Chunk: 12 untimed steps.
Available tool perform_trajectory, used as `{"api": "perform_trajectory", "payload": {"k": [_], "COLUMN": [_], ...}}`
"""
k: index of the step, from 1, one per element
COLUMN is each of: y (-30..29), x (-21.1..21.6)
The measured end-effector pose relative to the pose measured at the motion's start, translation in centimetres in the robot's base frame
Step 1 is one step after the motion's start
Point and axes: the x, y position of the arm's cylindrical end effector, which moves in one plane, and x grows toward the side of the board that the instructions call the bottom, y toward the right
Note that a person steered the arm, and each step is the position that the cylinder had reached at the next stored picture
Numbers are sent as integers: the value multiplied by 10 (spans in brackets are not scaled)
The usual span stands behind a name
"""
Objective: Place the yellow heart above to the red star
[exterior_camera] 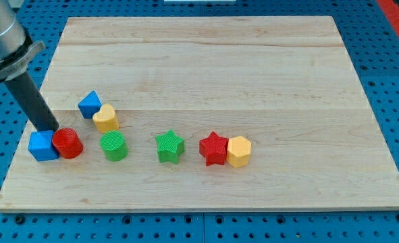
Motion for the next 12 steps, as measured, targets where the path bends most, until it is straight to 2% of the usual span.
{"api": "perform_trajectory", "payload": {"k": [4, 5, 7, 8, 9, 12], "y": [-3, 30, 152, 194, 199, 219], "x": [-17, -17, -17, -19, -43, -53]}}
